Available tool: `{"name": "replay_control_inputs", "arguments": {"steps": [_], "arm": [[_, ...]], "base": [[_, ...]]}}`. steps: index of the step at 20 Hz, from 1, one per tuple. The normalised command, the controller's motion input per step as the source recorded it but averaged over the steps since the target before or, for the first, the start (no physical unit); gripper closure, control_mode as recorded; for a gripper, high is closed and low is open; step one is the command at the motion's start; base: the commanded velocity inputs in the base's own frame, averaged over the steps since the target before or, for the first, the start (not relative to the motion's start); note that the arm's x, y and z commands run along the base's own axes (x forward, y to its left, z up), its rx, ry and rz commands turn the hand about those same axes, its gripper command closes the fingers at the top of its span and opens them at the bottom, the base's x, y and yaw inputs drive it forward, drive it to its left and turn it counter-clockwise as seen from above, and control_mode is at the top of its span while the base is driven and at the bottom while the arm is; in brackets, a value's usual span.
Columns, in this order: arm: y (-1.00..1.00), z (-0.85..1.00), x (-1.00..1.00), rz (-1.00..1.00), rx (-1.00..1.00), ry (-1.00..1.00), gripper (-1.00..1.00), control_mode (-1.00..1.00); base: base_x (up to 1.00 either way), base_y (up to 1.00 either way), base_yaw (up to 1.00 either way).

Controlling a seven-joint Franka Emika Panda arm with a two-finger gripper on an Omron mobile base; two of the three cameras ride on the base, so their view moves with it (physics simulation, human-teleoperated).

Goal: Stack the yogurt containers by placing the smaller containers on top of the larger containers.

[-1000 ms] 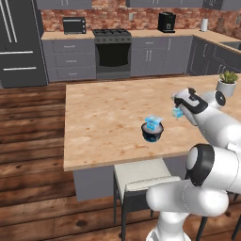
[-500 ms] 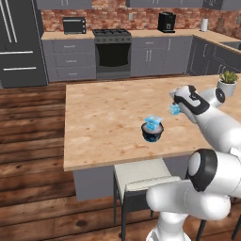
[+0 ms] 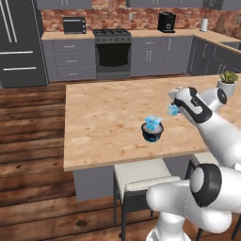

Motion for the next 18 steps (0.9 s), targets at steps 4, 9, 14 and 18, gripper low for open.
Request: {"name": "replay_control_inputs", "arguments": {"steps": [4, 9, 14, 18], "arm": [[0.32, 0.21, -0.29, 0.0, -0.01, 0.0, 1.0, -1.0], [0.2, 0.06, -0.13, 0.0, -0.05, 0.01, 1.0, -1.0], [0.0, 0.0, 0.0, 0.0, -0.08, 0.06, 1.0, -1.0], [0.0, 0.0, 0.0, 0.0, -0.06, 0.01, 1.0, -1.0]], "base": [[0.0, 0.0, 0.0], [0.0, 0.0, 0.0], [0.0, 0.0, 0.0], [0.0, 0.0, 0.0]]}}
